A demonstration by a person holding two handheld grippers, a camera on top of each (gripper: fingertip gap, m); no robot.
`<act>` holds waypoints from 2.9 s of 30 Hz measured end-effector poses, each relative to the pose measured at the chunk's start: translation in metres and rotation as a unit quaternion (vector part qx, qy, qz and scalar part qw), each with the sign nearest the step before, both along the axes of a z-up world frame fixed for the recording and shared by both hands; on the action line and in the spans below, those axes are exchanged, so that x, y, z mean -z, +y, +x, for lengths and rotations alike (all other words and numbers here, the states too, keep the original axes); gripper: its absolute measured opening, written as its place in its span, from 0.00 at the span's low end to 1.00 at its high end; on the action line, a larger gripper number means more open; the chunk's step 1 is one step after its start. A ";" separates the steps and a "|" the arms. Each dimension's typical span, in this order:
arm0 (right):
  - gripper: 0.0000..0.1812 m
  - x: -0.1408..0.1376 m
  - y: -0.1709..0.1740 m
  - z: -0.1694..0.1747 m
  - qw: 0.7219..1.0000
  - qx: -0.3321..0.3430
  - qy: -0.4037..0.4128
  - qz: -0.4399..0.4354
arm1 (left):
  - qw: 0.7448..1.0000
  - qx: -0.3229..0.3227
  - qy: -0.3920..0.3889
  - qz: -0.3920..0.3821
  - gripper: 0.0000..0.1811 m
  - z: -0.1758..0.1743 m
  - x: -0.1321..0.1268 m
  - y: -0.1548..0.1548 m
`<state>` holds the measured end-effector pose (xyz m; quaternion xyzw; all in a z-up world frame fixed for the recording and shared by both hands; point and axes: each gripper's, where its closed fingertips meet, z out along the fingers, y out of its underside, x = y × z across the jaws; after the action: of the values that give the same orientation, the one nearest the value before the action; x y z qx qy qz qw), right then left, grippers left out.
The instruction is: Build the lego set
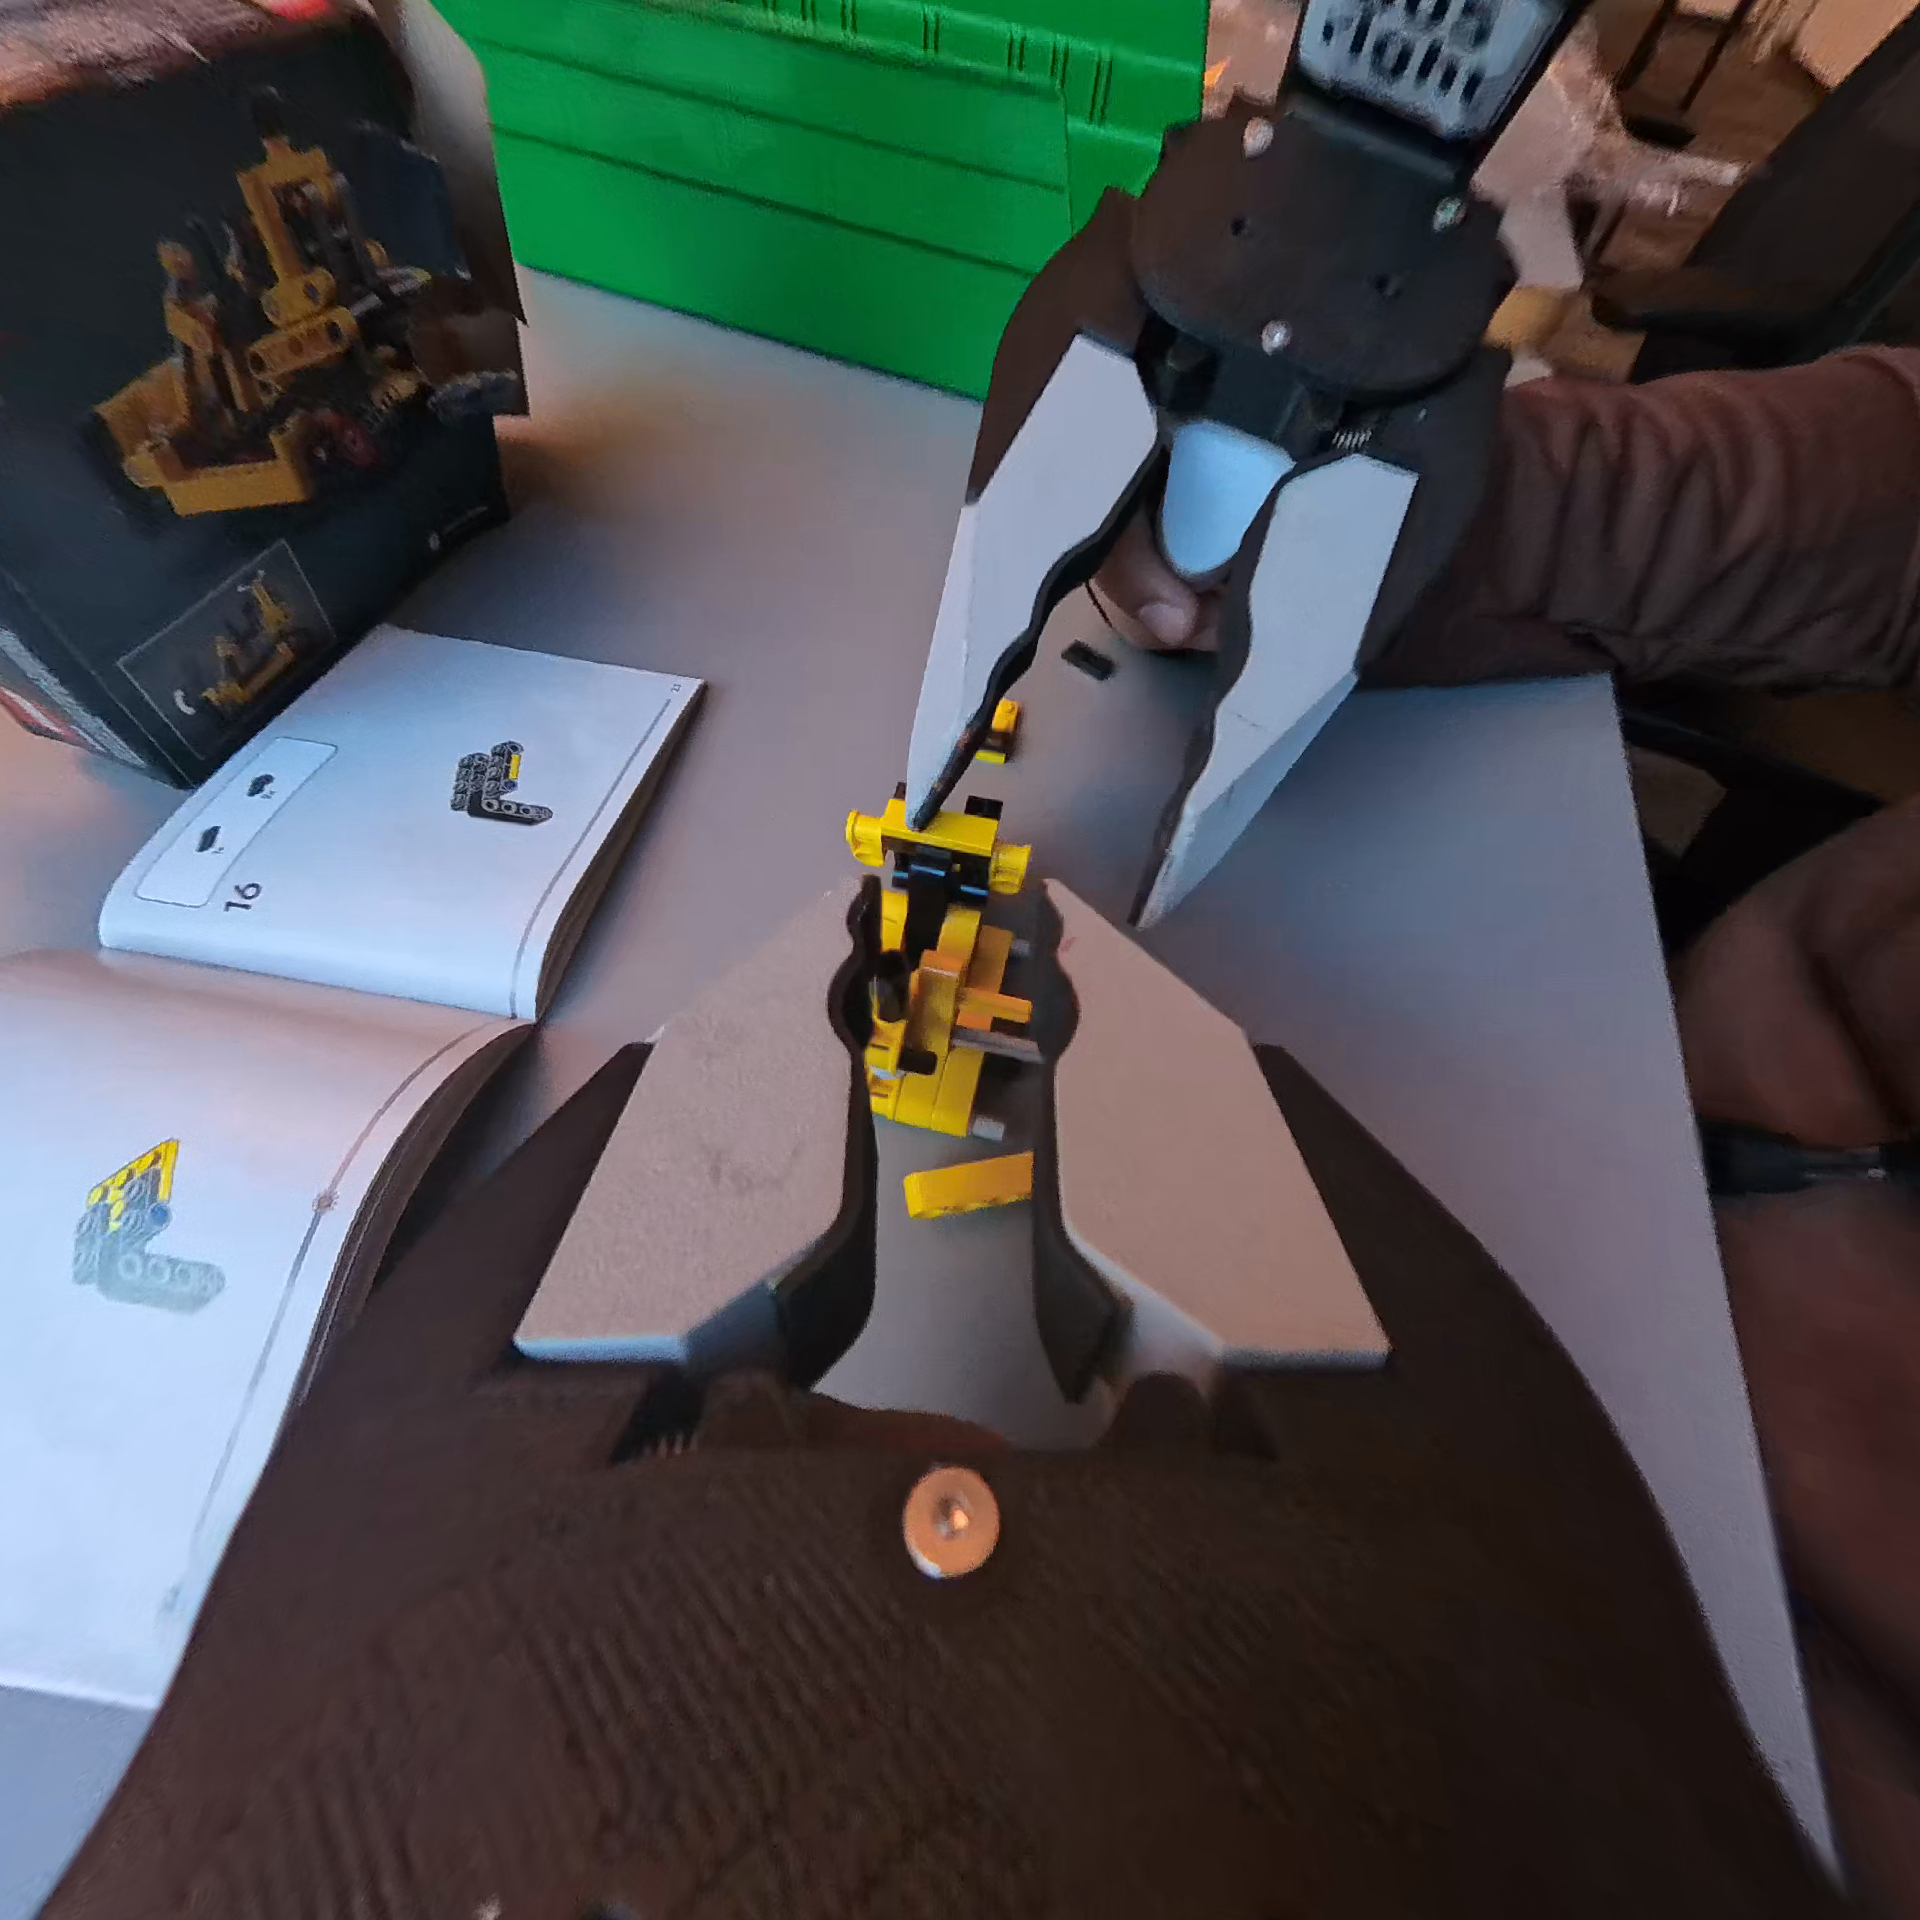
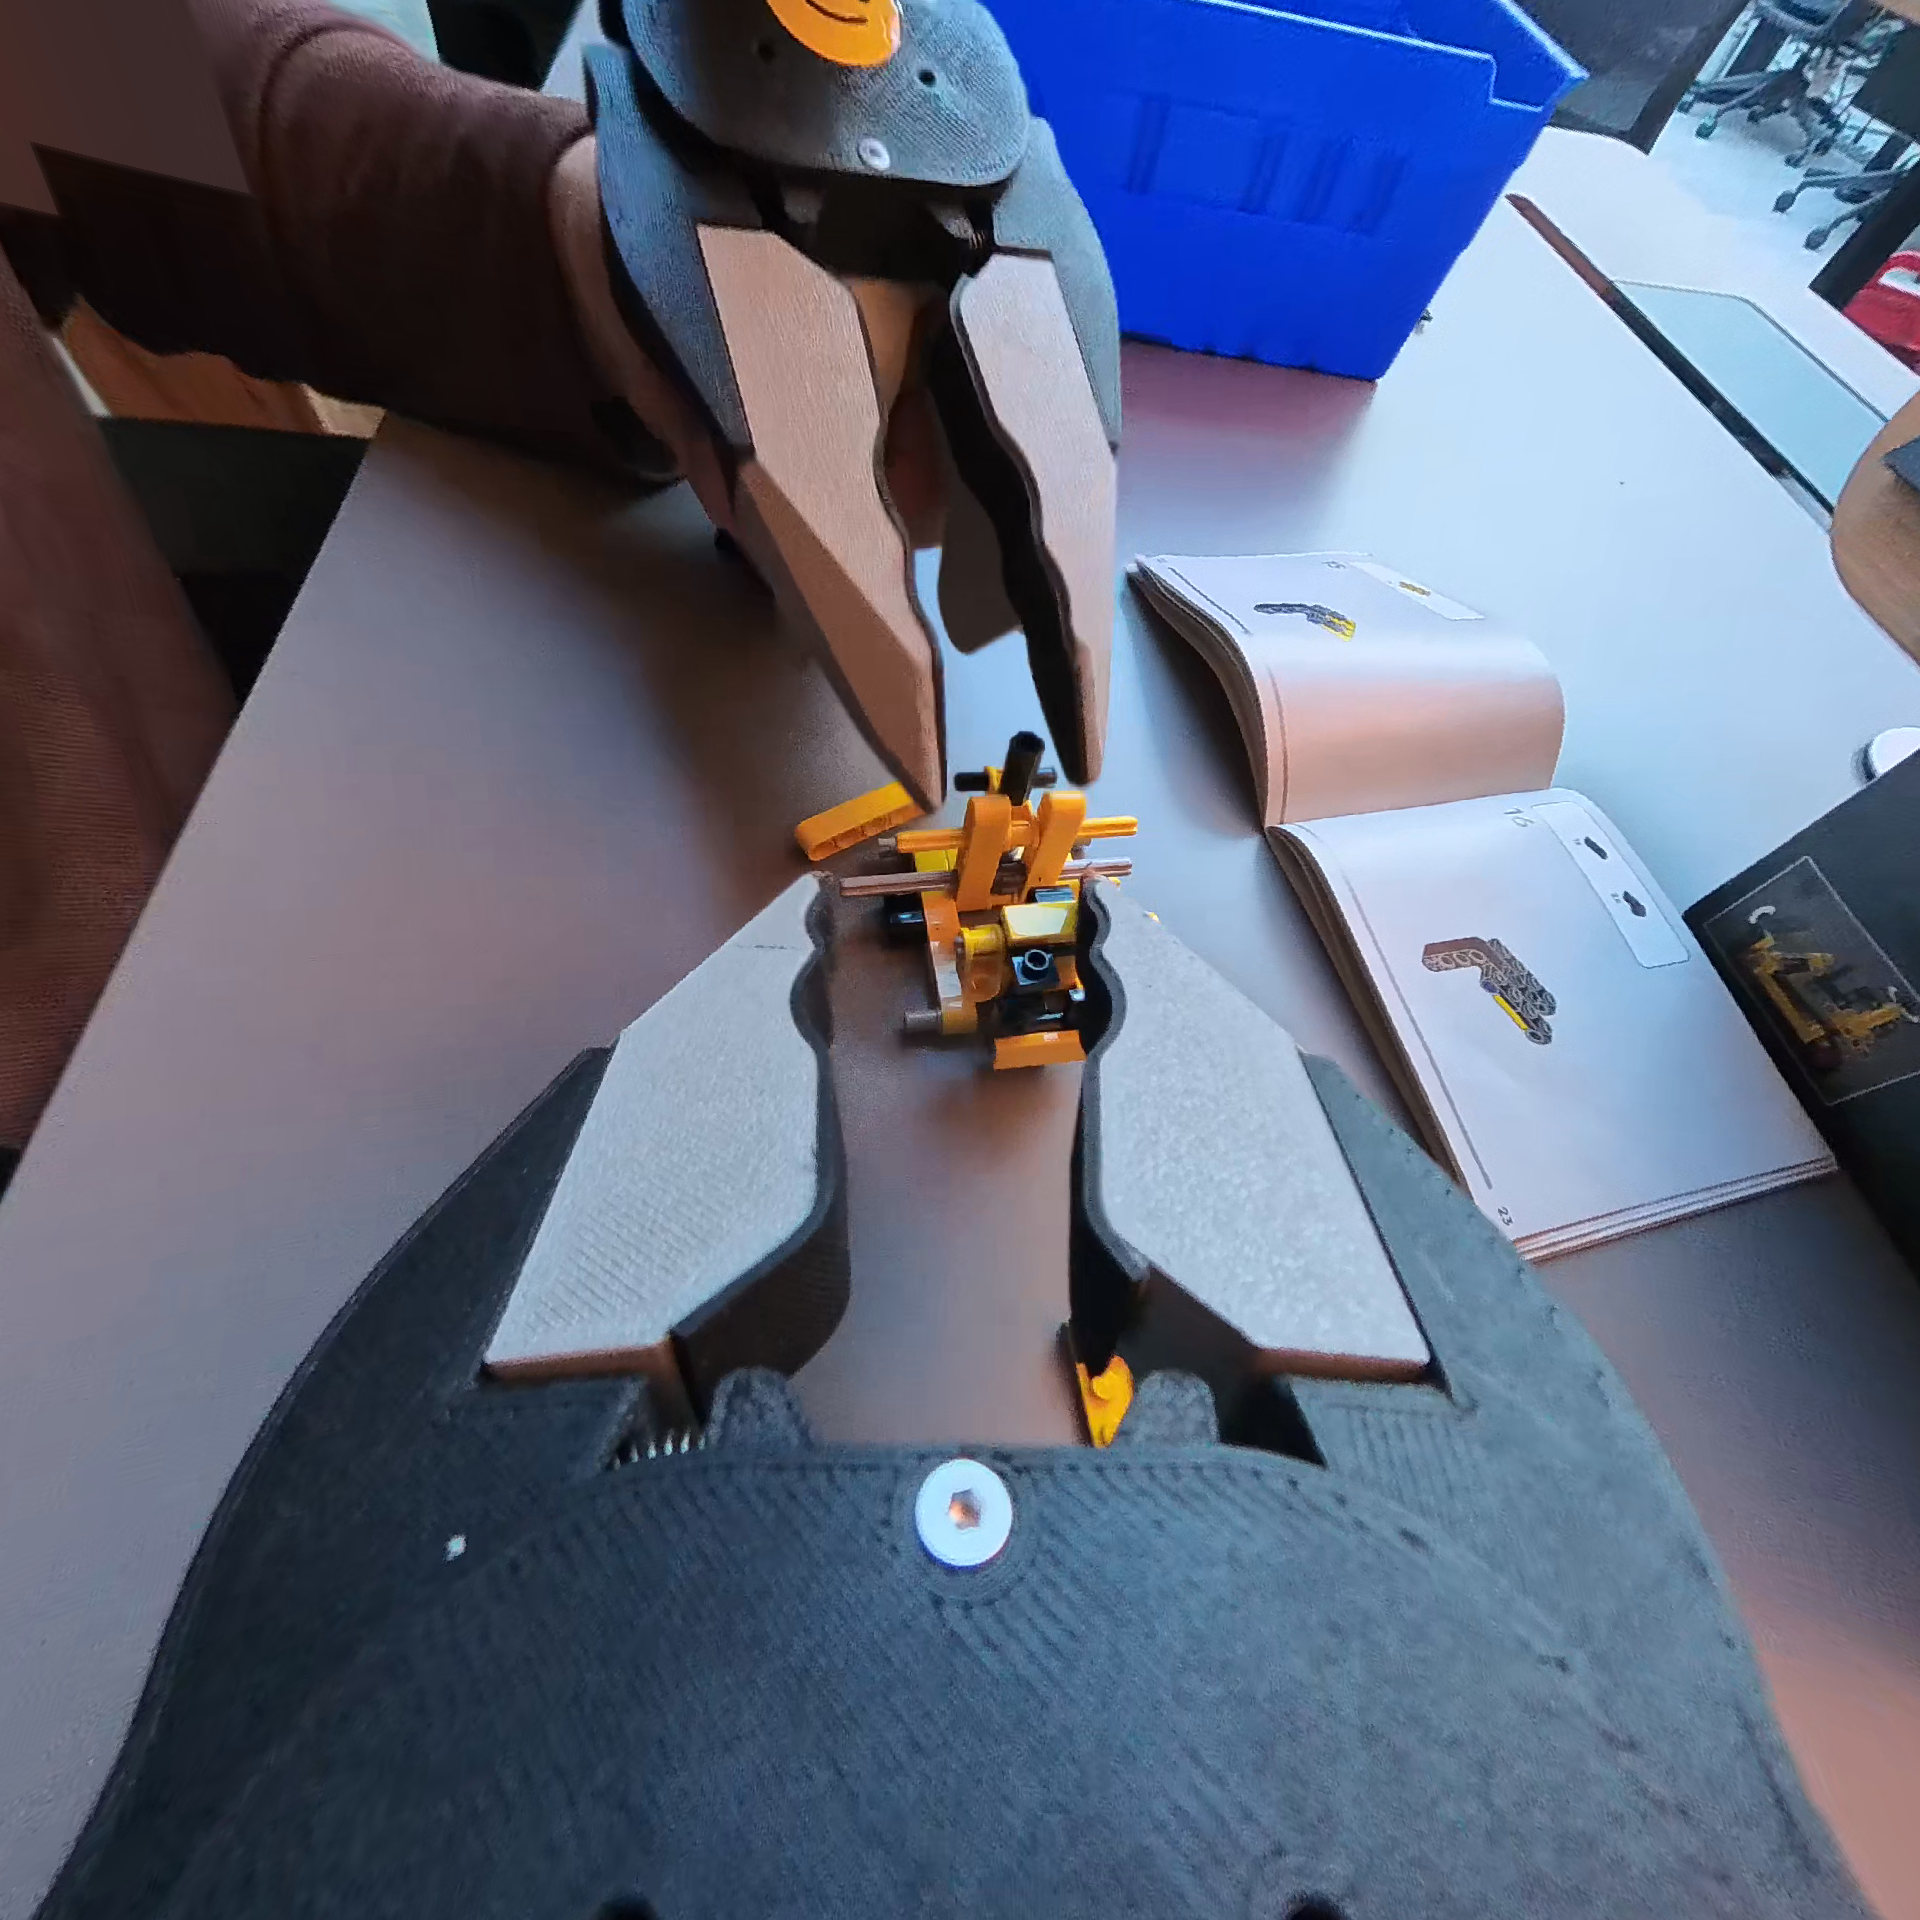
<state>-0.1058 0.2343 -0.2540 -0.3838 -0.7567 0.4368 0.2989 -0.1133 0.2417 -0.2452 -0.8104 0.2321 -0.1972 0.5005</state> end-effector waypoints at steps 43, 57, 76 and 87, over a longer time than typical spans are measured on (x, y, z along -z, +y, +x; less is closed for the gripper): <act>0.27 -0.001 0.002 -0.001 0.999 -0.014 0.011 0.036 | 0.996 0.051 0.076 0.004 0.12 0.010 0.005 0.019; 0.27 0.001 0.002 0.003 0.997 -0.017 0.021 0.070 | 0.996 0.074 0.059 0.003 0.12 0.018 0.011 0.020; 0.24 0.037 0.079 0.053 0.989 0.044 -0.132 0.040 | 0.994 0.082 0.070 0.013 0.12 0.018 0.011 0.018; 0.17 0.033 0.121 0.042 0.979 0.143 -0.106 0.102 | 0.994 0.079 0.077 0.019 0.12 0.018 0.011 0.018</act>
<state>-0.0635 0.3549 -0.2872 -0.4993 -0.7623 0.2666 0.3138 -0.0956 0.2596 -0.2563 -0.7929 0.3367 -0.1685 0.4791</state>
